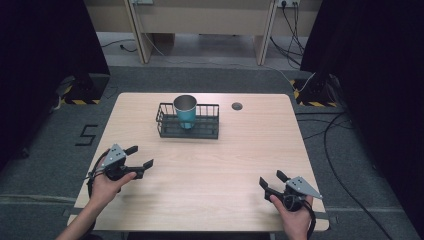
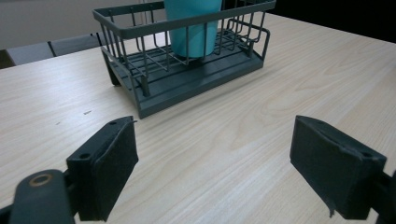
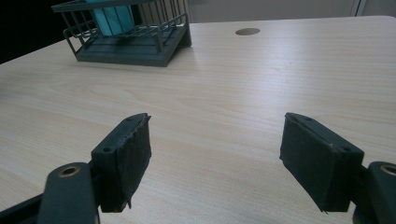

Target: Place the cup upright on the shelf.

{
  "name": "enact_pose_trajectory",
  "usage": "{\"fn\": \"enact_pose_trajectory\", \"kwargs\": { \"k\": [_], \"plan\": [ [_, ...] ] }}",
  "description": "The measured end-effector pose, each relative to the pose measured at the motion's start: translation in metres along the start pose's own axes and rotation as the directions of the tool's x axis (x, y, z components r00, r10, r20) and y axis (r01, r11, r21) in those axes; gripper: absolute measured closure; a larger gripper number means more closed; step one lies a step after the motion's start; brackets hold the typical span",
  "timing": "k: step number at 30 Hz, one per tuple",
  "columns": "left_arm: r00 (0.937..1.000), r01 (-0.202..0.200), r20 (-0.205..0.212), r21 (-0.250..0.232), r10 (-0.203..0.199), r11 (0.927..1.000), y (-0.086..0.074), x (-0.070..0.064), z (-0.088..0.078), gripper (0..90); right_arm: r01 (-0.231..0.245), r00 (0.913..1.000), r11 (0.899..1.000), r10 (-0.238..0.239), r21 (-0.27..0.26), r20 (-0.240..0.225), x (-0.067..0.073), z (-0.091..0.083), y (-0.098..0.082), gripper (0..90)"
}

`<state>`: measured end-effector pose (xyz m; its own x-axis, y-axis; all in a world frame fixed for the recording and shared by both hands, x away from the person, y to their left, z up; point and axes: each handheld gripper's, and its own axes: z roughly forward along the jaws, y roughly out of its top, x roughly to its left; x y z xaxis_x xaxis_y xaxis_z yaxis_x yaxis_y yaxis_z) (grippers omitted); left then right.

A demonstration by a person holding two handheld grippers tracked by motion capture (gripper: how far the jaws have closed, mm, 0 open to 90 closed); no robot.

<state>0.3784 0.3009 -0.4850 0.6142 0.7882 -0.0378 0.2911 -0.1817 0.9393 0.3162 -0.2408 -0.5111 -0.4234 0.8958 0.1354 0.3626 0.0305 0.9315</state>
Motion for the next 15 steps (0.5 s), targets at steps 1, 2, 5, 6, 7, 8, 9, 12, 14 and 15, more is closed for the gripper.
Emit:
{"fn": "enact_pose_trajectory", "kwargs": {
  "k": [1, 2, 5, 6, 7, 8, 9, 12, 14, 15],
  "plan": [
    [1.0000, 0.000, -0.004, 0.001, 0.000, 1.0000, -0.001, 0.001, -0.001, 14.2, 0.000, 1.0000, 1.000, 0.000, 0.000, 0.000, 0.000, 0.000, 0.000, 25.1],
    [1.0000, 0.002, -0.004, 0.000, -0.002, 1.0000, -0.002, 0.001, -0.002, 14.2, 0.000, 1.0000, 1.000, 0.000, 0.000, 0.000, 0.000, 0.000, 0.000, 25.2],
    [0.9999, 0.004, -0.011, 0.006, -0.004, 1.0000, -0.005, 0.003, -0.004, 14.2, 0.000, 1.0000, 1.000, 0.000, 0.000, 0.000, -0.001, 0.000, 0.000, 25.2],
    [0.9999, 0.006, -0.012, 0.006, -0.006, 1.0000, -0.007, 0.003, -0.005, 14.2, 0.000, 1.0000, 1.000, 0.000, 0.001, 0.001, -0.001, 0.000, 0.000, 25.1],
    [0.9999, 0.008, -0.013, 0.007, -0.008, 0.9999, -0.009, 0.003, -0.005, 14.2, 0.000, 1.0000, 1.000, 0.000, 0.001, 0.001, -0.001, 0.000, 0.000, 25.2],
    [0.9998, 0.011, -0.014, 0.008, -0.011, 0.9999, -0.010, 0.003, -0.005, 14.2, 0.002, 1.0000, 1.000, -0.002, -0.001, 0.001, -0.001, 0.000, 0.000, 25.2],
    [0.9997, 0.016, -0.017, 0.009, -0.016, 0.9998, -0.012, 0.003, -0.005, 14.2, 0.003, 1.0000, 1.000, -0.003, -0.001, 0.002, -0.001, 0.000, 0.000, 25.2],
    [0.9996, 0.021, -0.020, 0.012, -0.021, 0.9997, -0.017, 0.003, -0.005, 14.2, 0.003, 1.0000, 1.000, -0.003, 0.001, 0.002, -0.001, 0.000, -0.001, 25.2],
    [0.9995, 0.018, -0.025, 0.014, -0.018, 0.9997, -0.019, 0.003, -0.005, 14.2, 0.003, 1.0000, 1.000, -0.003, 0.001, 0.002, -0.001, 0.000, -0.001, 25.2],
    [0.9994, 0.019, -0.030, 0.012, -0.018, 0.9997, -0.021, 0.004, -0.004, 14.2, 0.003, 1.0000, 1.000, -0.003, 0.000, 0.002, -0.001, 0.000, -0.001, 25.2]
  ]
}}
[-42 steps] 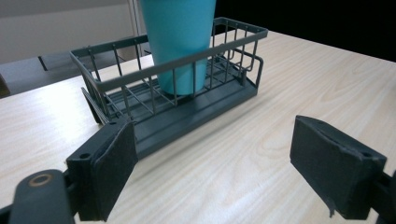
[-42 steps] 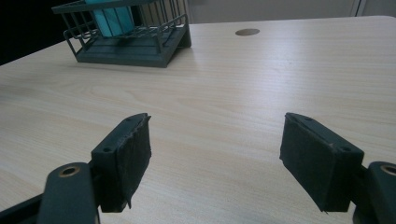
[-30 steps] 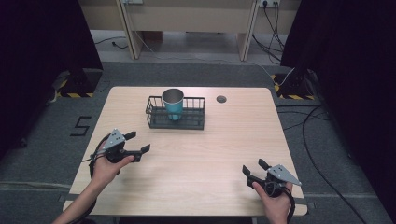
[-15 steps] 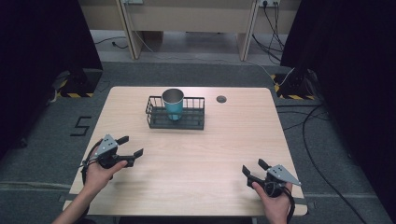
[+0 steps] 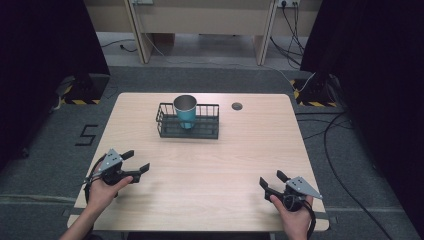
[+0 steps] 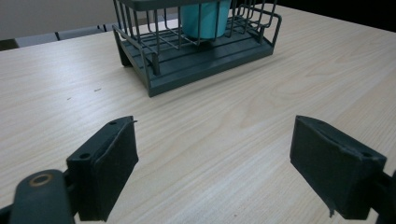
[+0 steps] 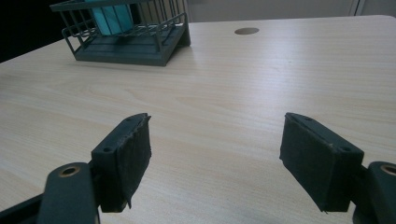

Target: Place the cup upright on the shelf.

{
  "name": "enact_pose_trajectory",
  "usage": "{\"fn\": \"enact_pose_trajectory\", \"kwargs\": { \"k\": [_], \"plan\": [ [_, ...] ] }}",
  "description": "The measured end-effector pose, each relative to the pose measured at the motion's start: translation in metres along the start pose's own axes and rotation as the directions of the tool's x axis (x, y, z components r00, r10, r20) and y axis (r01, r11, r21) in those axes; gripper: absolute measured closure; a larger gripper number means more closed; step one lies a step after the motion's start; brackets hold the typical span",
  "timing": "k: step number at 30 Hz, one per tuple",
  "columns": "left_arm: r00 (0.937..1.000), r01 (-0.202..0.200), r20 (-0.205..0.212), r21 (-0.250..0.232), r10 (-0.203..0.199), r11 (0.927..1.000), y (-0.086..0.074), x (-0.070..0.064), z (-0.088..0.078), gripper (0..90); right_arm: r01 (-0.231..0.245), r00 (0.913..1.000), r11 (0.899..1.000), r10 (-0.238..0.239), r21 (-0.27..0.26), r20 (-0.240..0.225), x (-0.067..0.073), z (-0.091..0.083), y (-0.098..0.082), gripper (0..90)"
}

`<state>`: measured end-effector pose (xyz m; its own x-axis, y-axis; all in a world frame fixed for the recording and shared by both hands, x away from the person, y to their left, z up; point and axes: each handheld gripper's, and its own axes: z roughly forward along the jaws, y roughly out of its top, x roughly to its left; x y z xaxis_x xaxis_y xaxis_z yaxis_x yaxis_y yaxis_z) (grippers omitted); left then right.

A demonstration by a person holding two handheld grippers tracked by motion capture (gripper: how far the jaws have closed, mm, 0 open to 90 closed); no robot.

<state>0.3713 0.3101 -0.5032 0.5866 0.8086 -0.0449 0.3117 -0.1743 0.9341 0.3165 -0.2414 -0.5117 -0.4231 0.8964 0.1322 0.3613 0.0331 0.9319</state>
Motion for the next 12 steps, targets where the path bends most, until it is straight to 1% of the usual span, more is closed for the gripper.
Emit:
{"fn": "enact_pose_trajectory", "kwargs": {
  "k": [3, 5, 8, 12],
  "plan": [
    [0.9999, 0.013, -0.004, -0.001, -0.013, 0.9999, -0.0037, -0.0004, -0.0003, 14.2, 0.002, 1.0000, 1.000, -0.002, -0.001, -0.001, -0.0002, -0.0004, 0.0003, 25.3],
    [1.0000, 0.004, -0.009, 0.000, -0.004, 1.0000, -0.0046, -0.0010, -0.0019, 14.2, 0.003, 1.0000, 1.000, -0.003, 0.000, -0.003, -0.0003, -0.0004, 0.0002, 25.3],
    [0.9999, 0.005, -0.014, -0.014, -0.005, 0.9999, -0.0042, 0.0000, -0.0056, 14.3, 0.007, 1.0000, 1.000, -0.007, 0.000, -0.007, 0.0001, -0.0006, -0.0001, 25.3],
    [0.9994, 0.016, -0.029, -0.030, -0.017, 0.9994, -0.0043, 0.0037, -0.0092, 14.3, 0.003, 1.0000, 1.000, -0.003, -0.001, -0.008, 0.0004, -0.0009, -0.0004, 25.2]
  ]
}}
